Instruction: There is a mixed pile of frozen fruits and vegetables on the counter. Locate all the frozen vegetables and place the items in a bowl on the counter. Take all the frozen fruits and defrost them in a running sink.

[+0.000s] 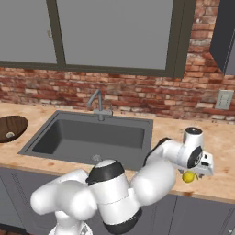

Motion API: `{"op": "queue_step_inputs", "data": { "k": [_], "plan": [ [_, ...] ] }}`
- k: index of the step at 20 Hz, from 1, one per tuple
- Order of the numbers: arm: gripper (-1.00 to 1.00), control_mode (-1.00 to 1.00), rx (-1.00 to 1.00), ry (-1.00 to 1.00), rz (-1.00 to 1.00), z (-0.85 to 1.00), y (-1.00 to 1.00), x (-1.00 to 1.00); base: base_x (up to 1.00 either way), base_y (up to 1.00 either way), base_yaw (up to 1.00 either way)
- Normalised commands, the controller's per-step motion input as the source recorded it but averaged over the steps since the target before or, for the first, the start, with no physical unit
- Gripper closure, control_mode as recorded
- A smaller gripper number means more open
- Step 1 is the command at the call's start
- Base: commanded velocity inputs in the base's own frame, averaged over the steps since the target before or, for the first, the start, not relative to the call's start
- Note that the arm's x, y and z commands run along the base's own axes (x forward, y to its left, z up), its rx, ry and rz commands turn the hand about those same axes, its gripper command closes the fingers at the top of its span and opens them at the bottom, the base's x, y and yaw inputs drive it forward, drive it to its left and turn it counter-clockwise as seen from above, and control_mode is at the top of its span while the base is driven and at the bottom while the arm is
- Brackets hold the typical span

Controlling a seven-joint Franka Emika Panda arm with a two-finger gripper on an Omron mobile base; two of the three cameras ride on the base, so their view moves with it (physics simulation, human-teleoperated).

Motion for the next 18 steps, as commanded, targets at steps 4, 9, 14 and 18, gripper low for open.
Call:
{"op": "queue_step_inputs", "data": {
  "k": [4,9,14,18],
  "plan": [
    [1.0,-1.0,0.0,0.0,0.0,-0.13,0.2,-0.38,0.0,0.0,0.0],
    [1.0,-1.0,0.0,-0.06,0.0,-0.07,0.26,-0.55,0.0,0.0,0.0],
    [1.0,-1.0,-0.11,-0.28,0.0,0.48,0.49,-0.38,0.0,0.0,0.0],
    [1.0,-1.0,-0.23,-0.33,0.11,0.58,0.97,-0.02,0.0,0.0,0.0]
  ]
}}
